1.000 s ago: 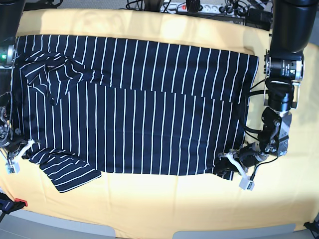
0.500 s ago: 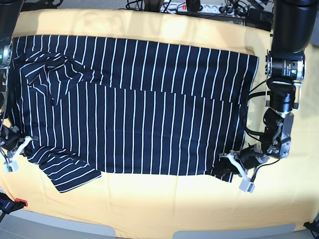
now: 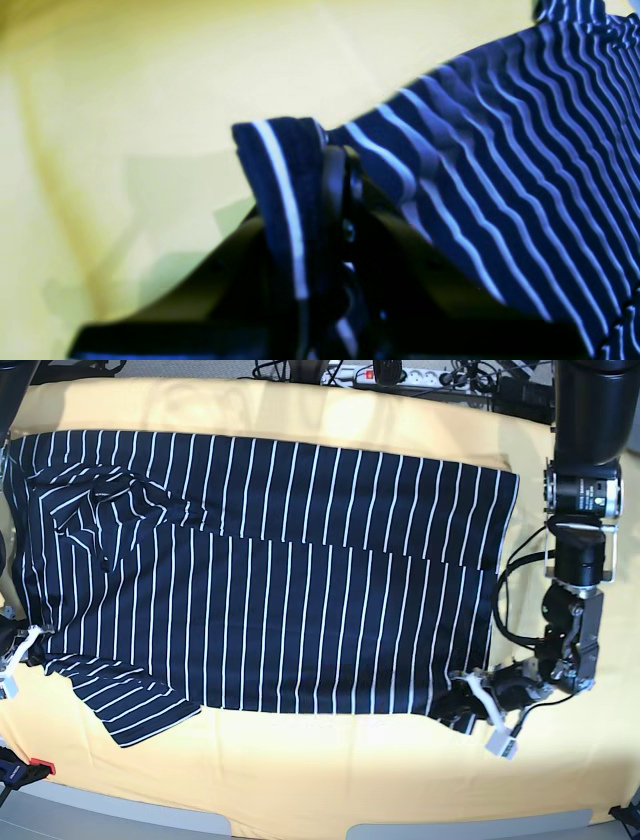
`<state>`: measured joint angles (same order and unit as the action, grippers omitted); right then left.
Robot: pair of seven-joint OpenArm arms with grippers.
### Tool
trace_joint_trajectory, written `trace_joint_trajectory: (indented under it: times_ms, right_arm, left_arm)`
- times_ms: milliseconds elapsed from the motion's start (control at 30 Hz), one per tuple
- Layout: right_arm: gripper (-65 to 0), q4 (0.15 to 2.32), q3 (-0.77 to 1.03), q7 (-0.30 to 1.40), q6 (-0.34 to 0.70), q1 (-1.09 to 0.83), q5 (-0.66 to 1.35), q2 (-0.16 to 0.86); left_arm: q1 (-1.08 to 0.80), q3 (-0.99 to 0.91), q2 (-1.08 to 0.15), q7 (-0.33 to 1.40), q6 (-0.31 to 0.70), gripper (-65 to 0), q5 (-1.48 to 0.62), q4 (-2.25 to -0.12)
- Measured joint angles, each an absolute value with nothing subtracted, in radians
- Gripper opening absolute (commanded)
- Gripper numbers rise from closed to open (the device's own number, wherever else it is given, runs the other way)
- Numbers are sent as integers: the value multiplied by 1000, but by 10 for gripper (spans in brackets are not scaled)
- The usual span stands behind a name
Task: Fold the T-shirt properly
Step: 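Fold the lifted edge over toward the first fold with both grippers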
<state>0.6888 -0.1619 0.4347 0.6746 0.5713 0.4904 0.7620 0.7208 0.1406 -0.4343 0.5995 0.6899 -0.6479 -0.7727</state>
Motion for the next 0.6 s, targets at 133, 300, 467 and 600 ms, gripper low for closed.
trace_joint_trajectory:
  times_ms: [133,300,467,600]
  right_arm:
    - [-650,689,-162,435,677,571,491,770]
    - [-650,689,-162,439,693,571,491,770]
    - [-650,691,-162,517,693,571,564,770]
    - [-650,691,-162,570,693,571,577,770]
  left_arm:
    - [720,143,-460,604,691,-650,-691,-773]
    - [720,143,-485,616,693,-650,-741,-780]
    - [720,143,-487,737,691,-650,-828,-834]
    - [720,143,-490,826,690,-650,-902,-912]
